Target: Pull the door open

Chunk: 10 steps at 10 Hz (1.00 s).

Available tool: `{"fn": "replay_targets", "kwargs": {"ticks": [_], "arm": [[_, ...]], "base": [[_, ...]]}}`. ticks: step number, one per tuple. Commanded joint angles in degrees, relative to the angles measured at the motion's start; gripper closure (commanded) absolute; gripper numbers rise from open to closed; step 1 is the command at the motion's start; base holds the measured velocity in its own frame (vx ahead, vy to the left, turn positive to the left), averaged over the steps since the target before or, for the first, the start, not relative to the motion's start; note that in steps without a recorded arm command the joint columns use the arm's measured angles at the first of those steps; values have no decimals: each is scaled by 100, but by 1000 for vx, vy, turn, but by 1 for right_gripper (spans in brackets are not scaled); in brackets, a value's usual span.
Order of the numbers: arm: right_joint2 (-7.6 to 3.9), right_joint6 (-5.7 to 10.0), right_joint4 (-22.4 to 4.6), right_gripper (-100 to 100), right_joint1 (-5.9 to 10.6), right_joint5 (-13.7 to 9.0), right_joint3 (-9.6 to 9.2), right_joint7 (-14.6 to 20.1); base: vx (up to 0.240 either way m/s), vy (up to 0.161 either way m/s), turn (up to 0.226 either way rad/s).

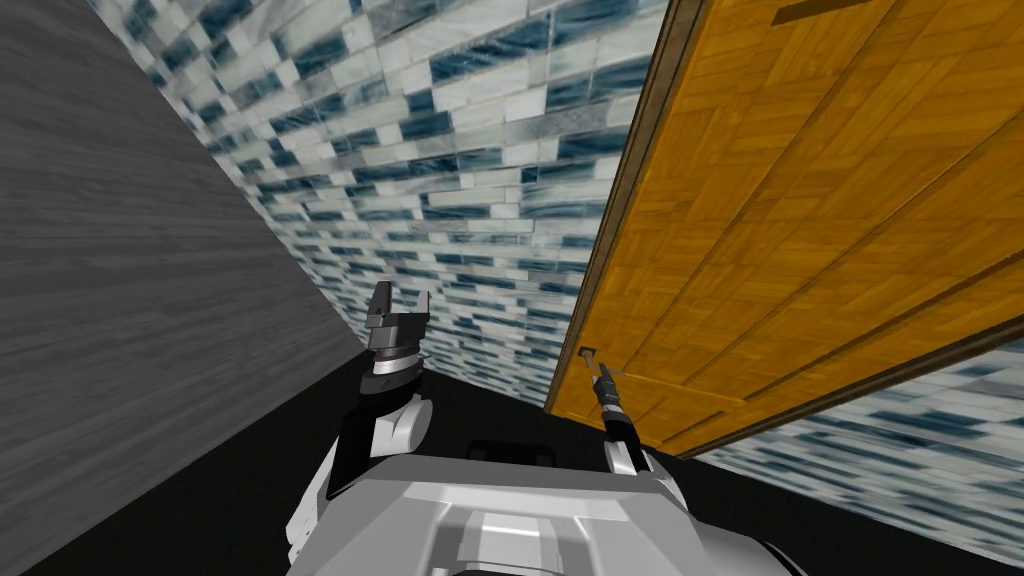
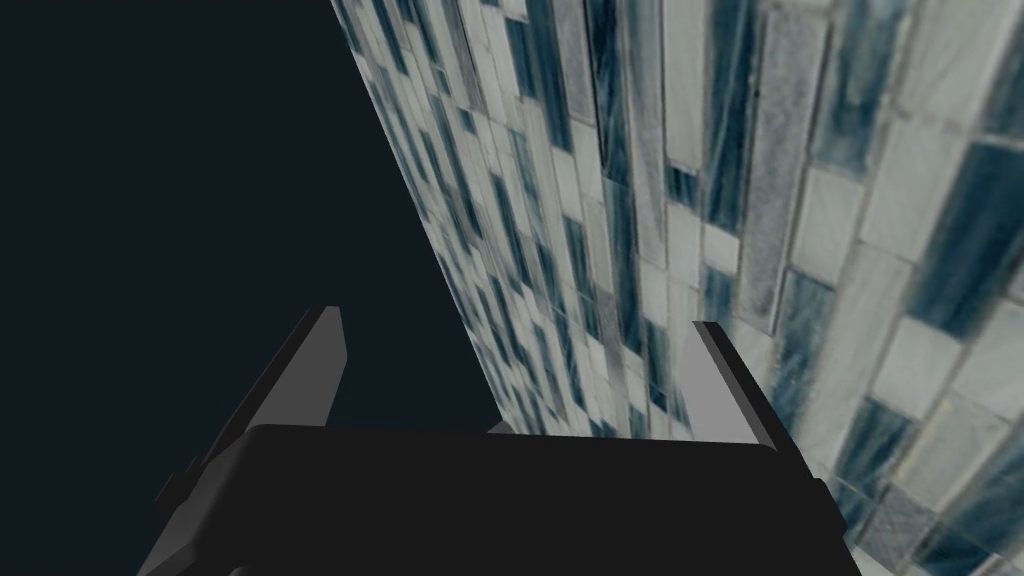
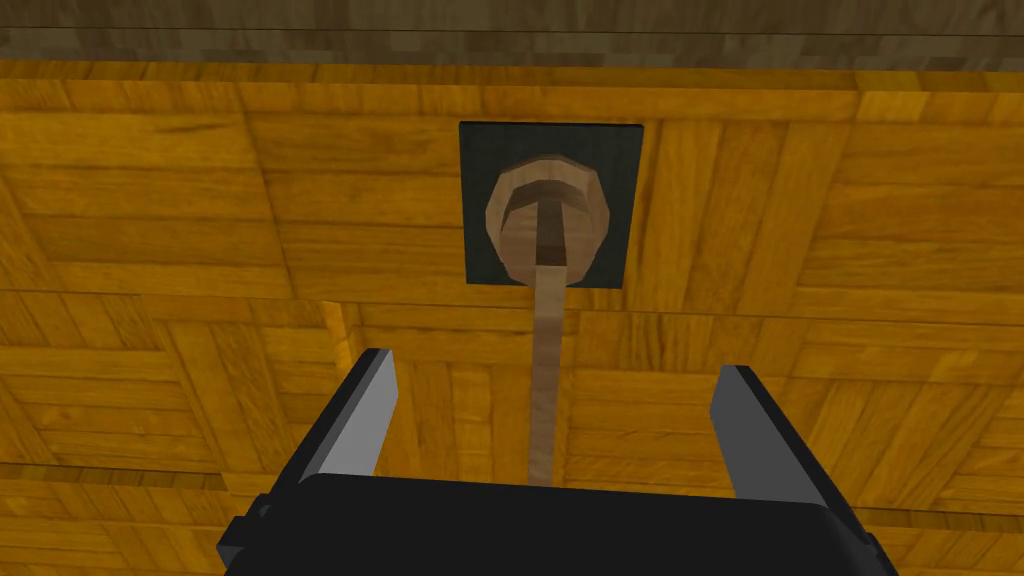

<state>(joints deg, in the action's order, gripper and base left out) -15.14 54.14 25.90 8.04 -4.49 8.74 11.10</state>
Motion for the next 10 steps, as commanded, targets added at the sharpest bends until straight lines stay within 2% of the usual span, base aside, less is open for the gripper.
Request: {"fn": "replay_targets", "kwargs": {"ticks": [1,2,3,4,9,10], "arm": [[-124,18,65,-100,-142,-36,43,111],[-124,18,65,-100,-142,-36,43,111],[-106,56,-38,-100,-66,-33,40,85],[-106,56,-38,100,-66,-33,40,85],[-106,56,-38,100,-66,-33,40,85],[-117,39,-36,100,-73,-3,30,118]], "base": [[130,-10,108],[136,-15,75],[50,-5,7],[-6,0,-5],[-9,1,1],[-111,-38,124]]}}
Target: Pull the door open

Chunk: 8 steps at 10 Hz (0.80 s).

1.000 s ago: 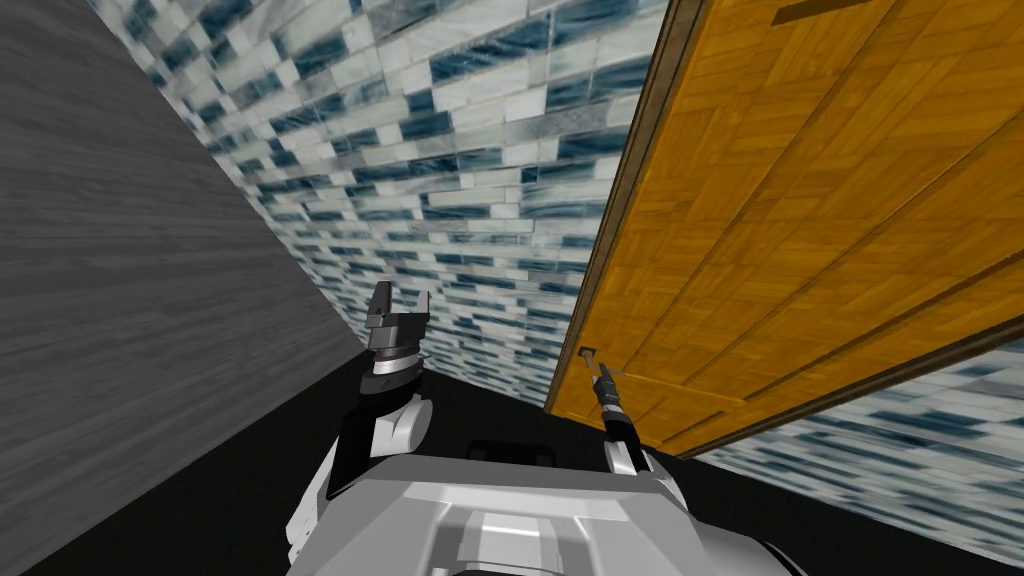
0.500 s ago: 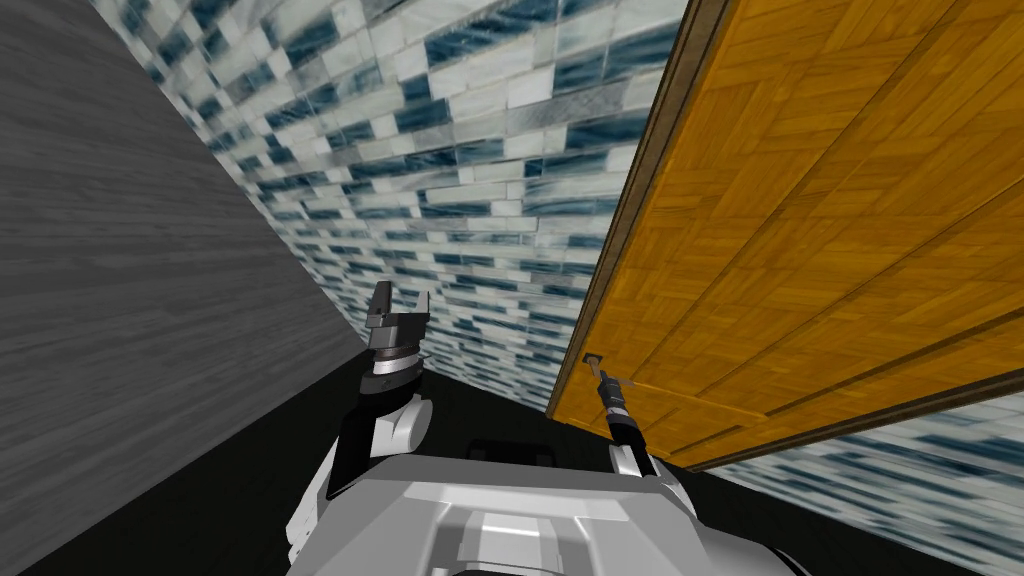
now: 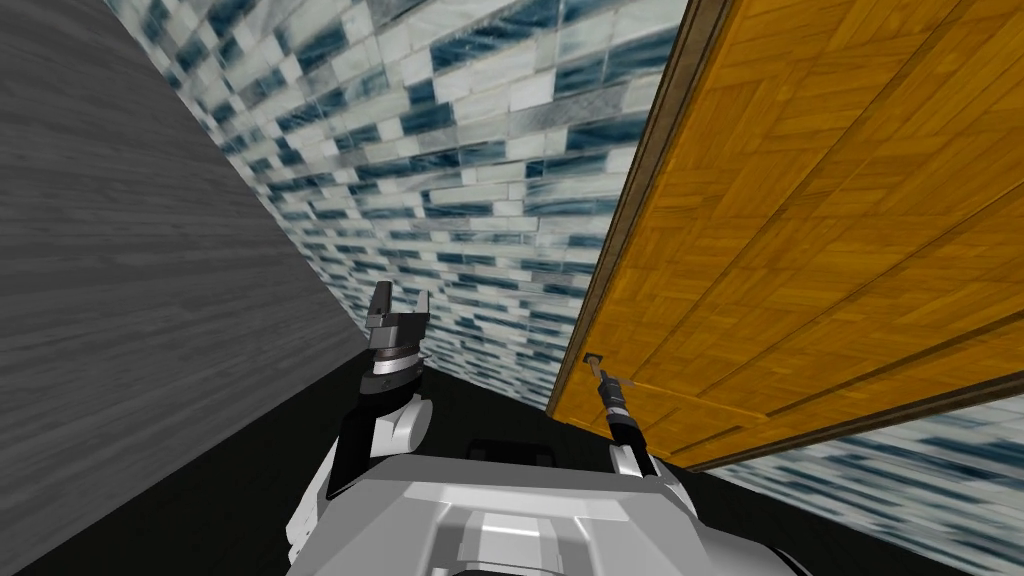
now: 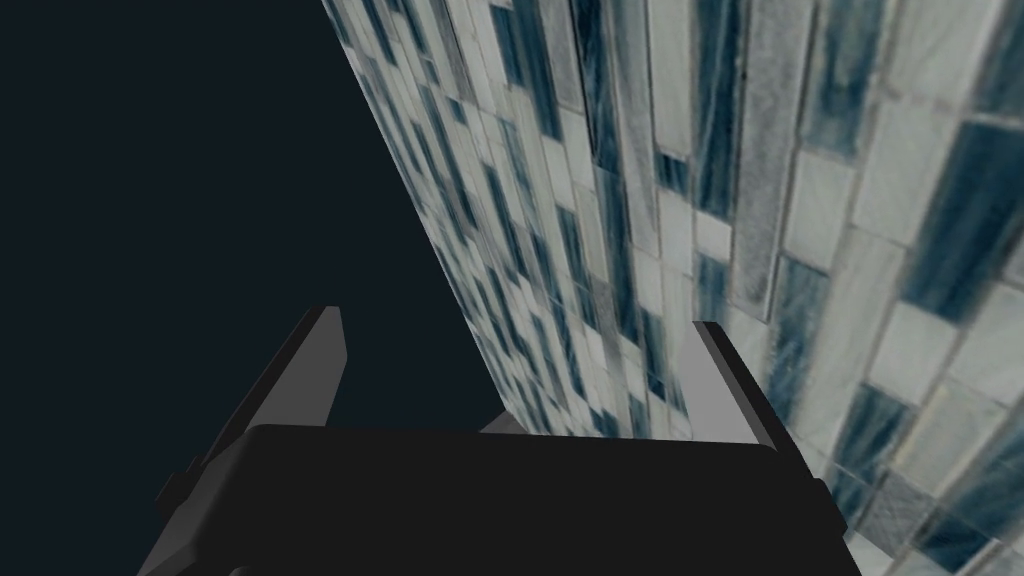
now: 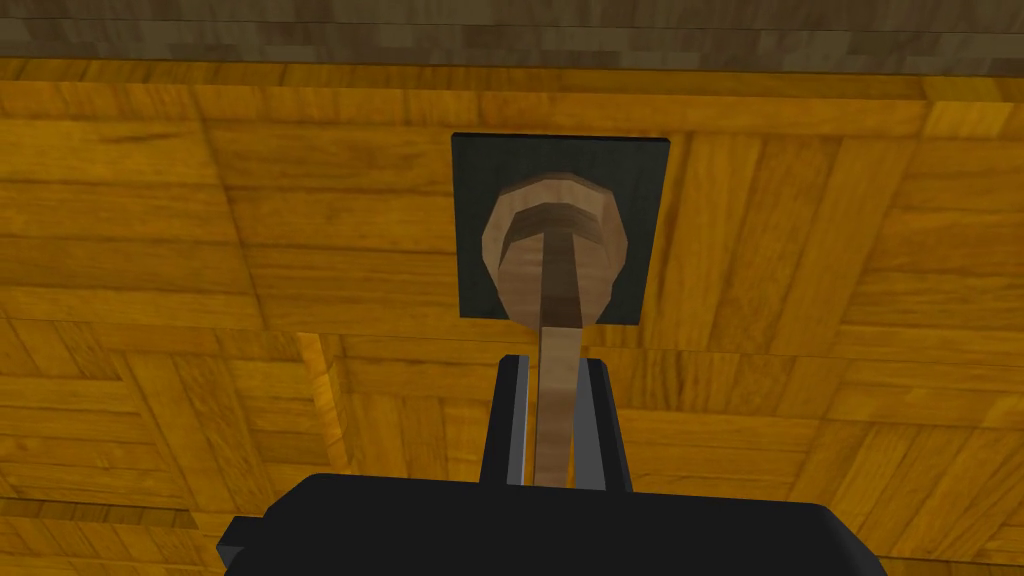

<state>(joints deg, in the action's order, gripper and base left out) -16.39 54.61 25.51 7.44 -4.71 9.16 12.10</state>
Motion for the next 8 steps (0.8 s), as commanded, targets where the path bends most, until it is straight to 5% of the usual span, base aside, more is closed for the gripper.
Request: {"fn": "replay_targets", "kwargs": {"ticks": [1,8], "arm": [[2,-10,6,100,-14,29,-16,29],[-107,-58,61,100,-40,232,-70,274]], "base": [[-185,-39,127],[-206,-60,172]]}}
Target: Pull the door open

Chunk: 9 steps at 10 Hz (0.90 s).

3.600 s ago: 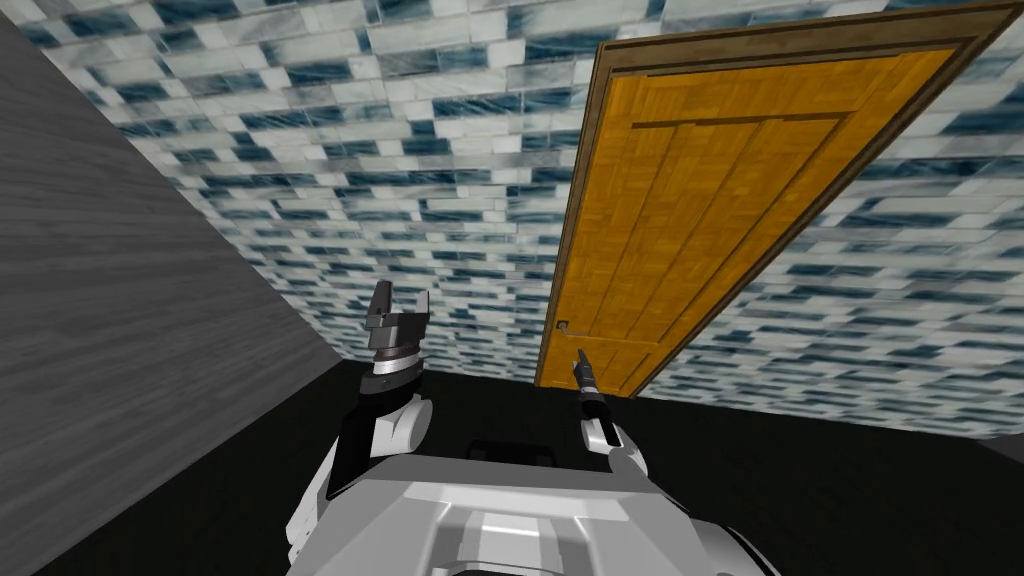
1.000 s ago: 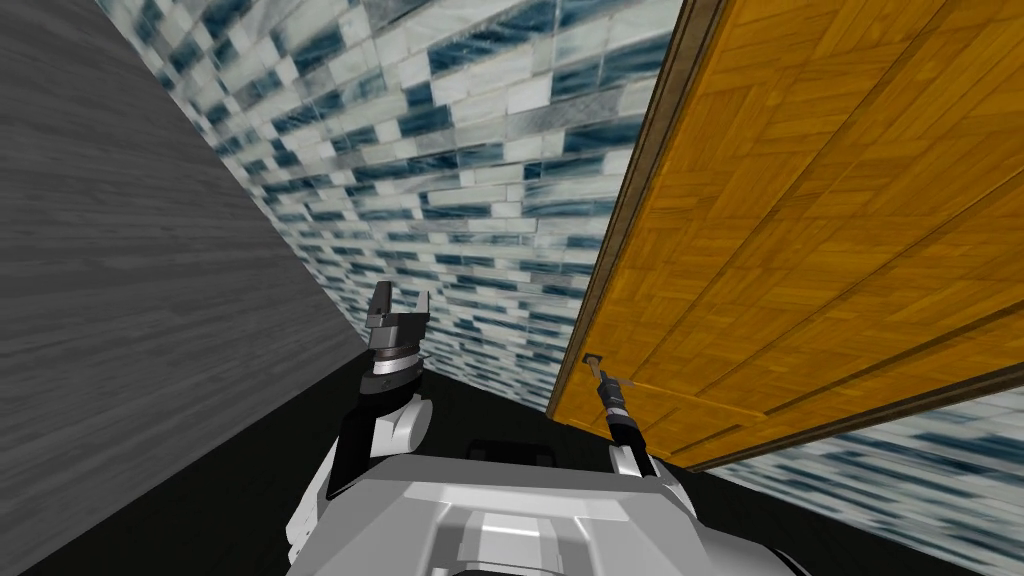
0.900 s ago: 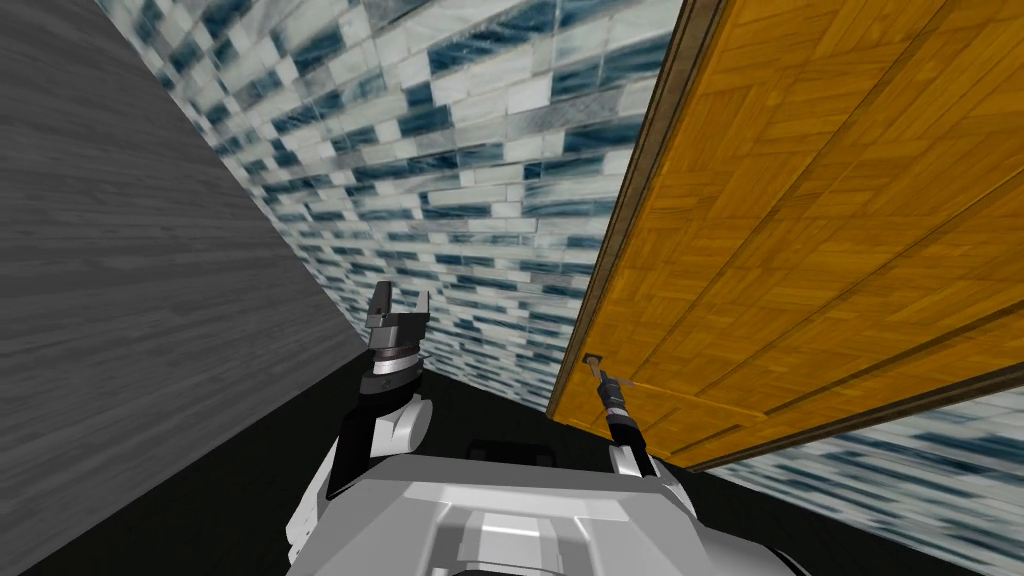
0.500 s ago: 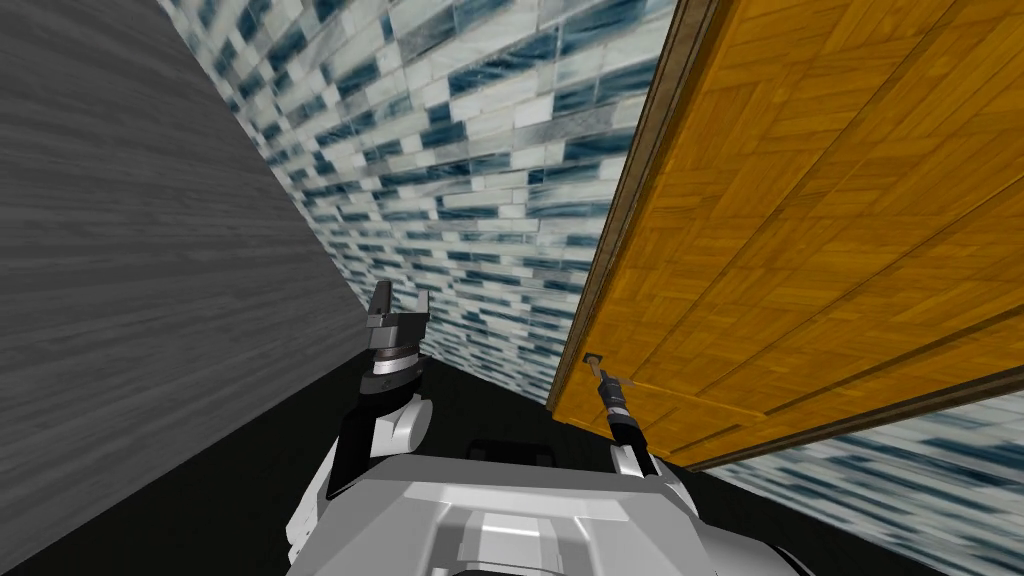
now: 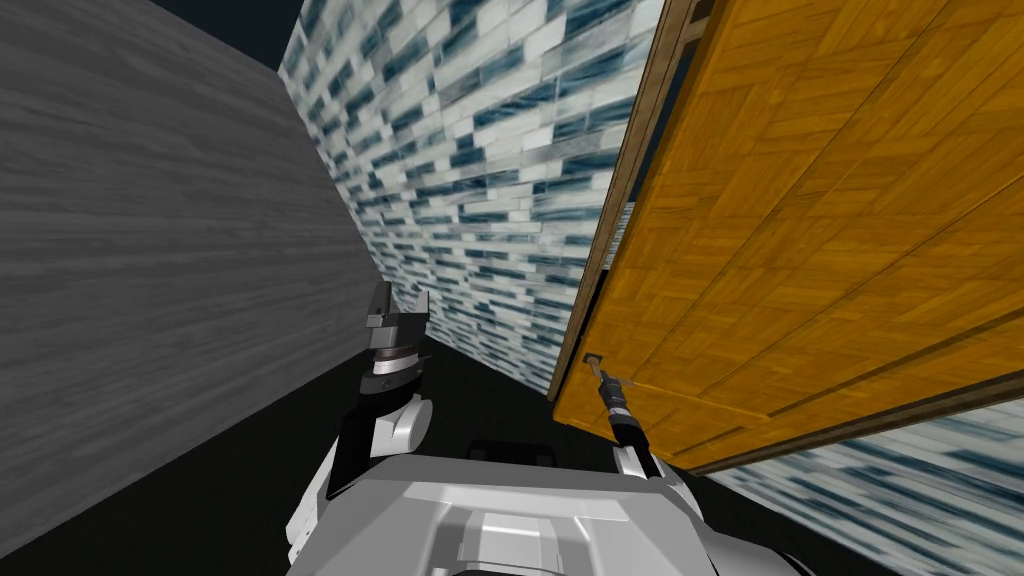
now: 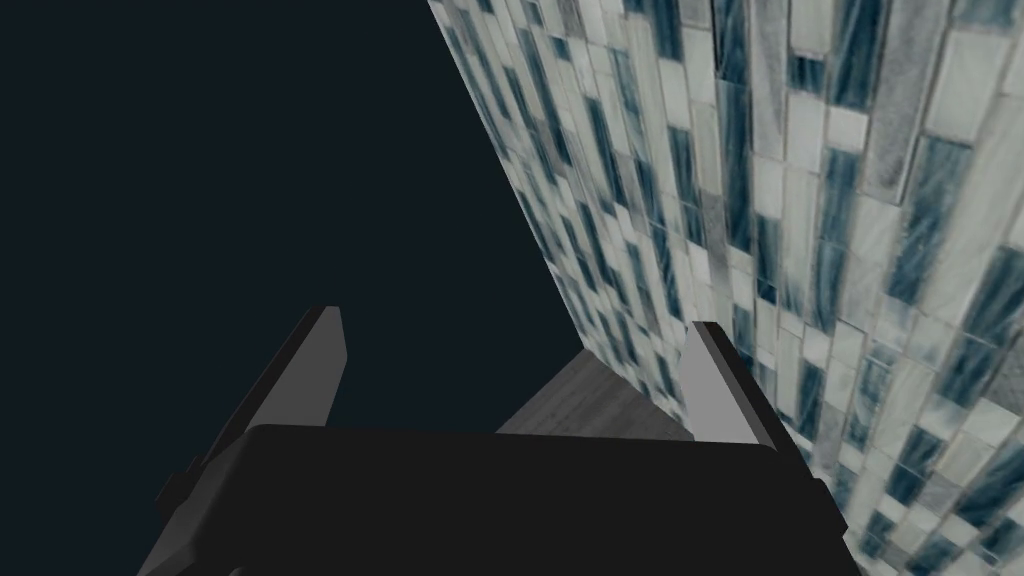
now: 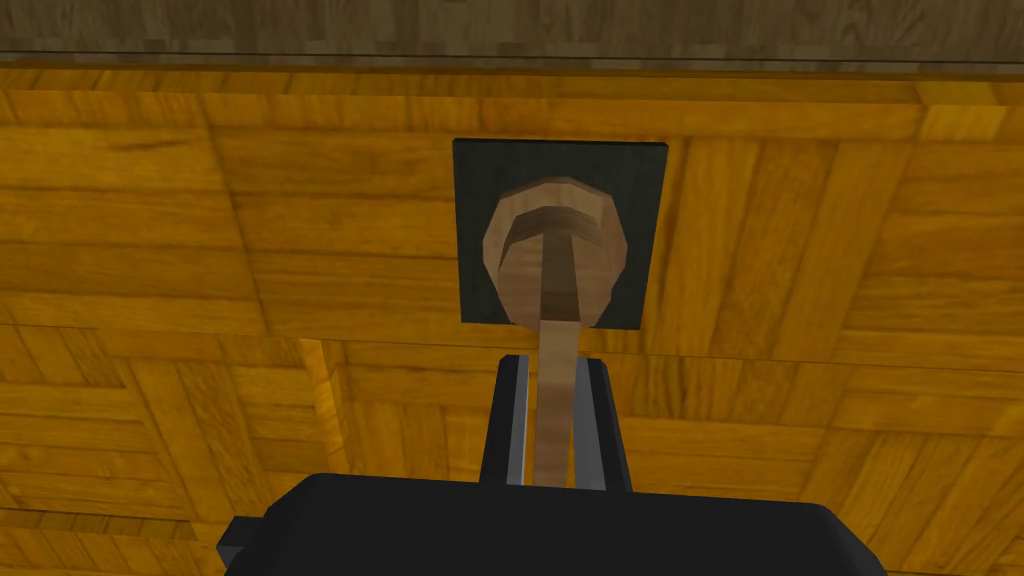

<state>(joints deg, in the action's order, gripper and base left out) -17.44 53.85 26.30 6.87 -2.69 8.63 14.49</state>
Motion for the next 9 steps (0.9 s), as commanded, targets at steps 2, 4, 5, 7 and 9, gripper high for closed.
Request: {"fn": "replay_targets", "kwargs": {"ticks": [2,4,5,7,9], "arm": [[-24,8,-7,100,11,71,-28,85],[-13,13,-28,100,35,83,-41,87],[-27,32,-33,100,2,98,-101,130],[-70,72,-20,100,-28,106,-171,188],[-135,133,-2,100,-73,117,-277,275]], "base": [[-254,-99,171],[-149,-30,66],[-153,-10,104],[-226,-49,134],[-238,-58,174]]}}
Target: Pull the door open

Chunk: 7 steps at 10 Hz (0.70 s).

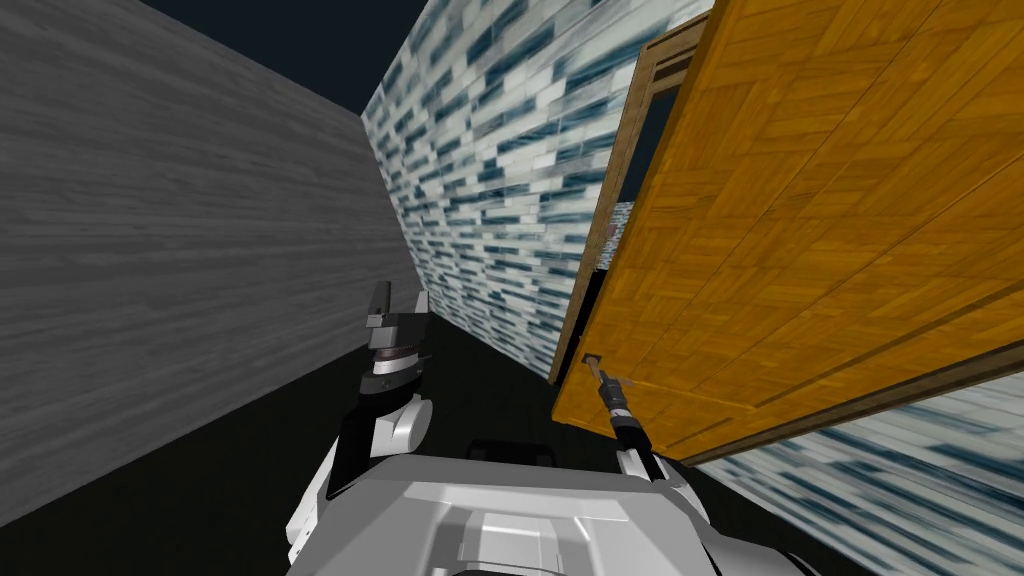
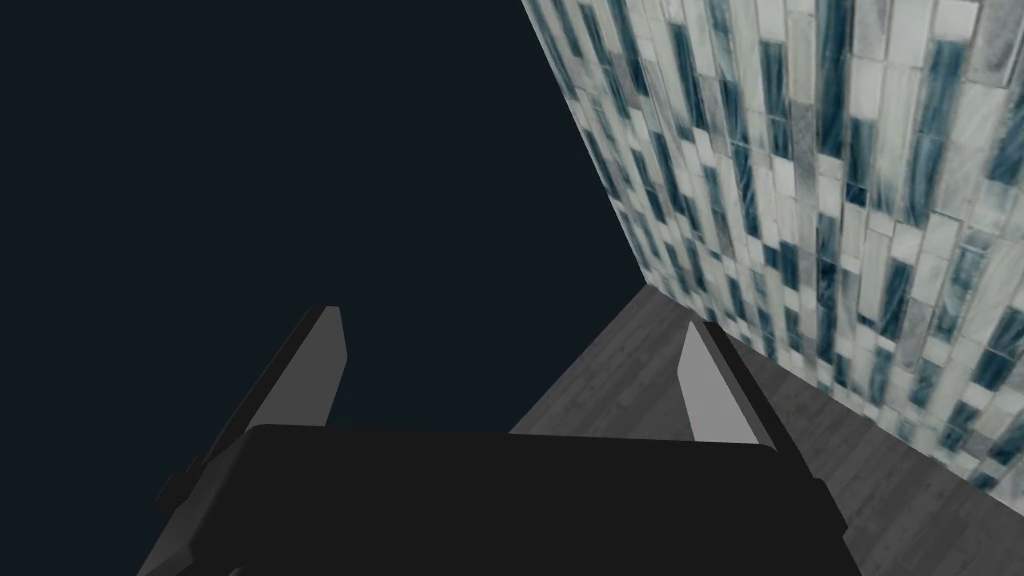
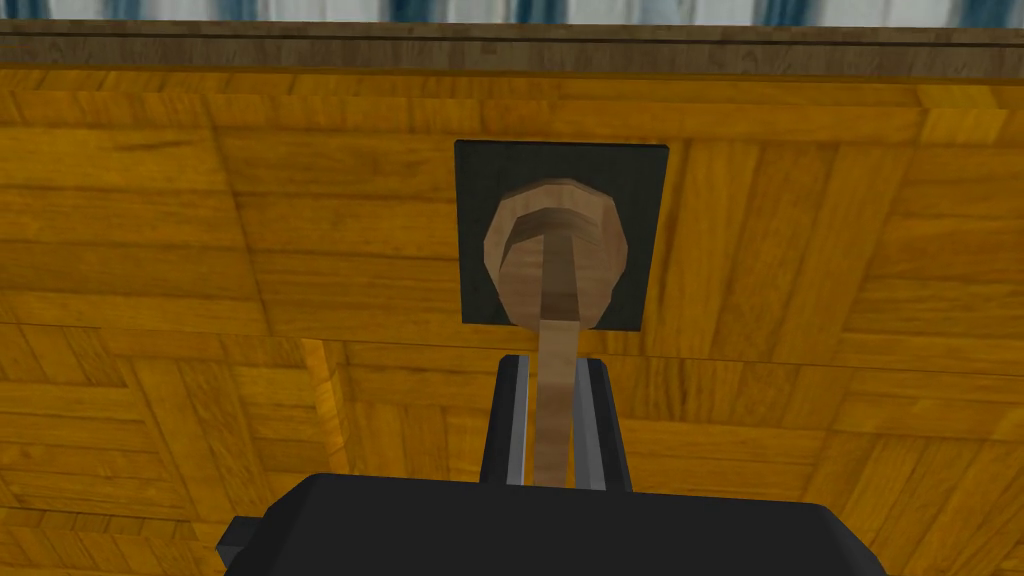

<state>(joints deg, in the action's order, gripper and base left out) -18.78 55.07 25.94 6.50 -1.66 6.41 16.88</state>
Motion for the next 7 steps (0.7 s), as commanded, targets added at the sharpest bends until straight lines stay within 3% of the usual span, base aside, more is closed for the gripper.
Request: {"fn": "replay_targets", "kwargs": {"ticks": [1,4,7], "arm": [[-27,35,42,100,-54,19,-97,71],[-104,107,64,100,-108,33,-222,175],[-79,104,31,100,-86,77,-243,184]], "base": [[-282,-94,168],[-255,-75,142],[-164,-41,98]]}}
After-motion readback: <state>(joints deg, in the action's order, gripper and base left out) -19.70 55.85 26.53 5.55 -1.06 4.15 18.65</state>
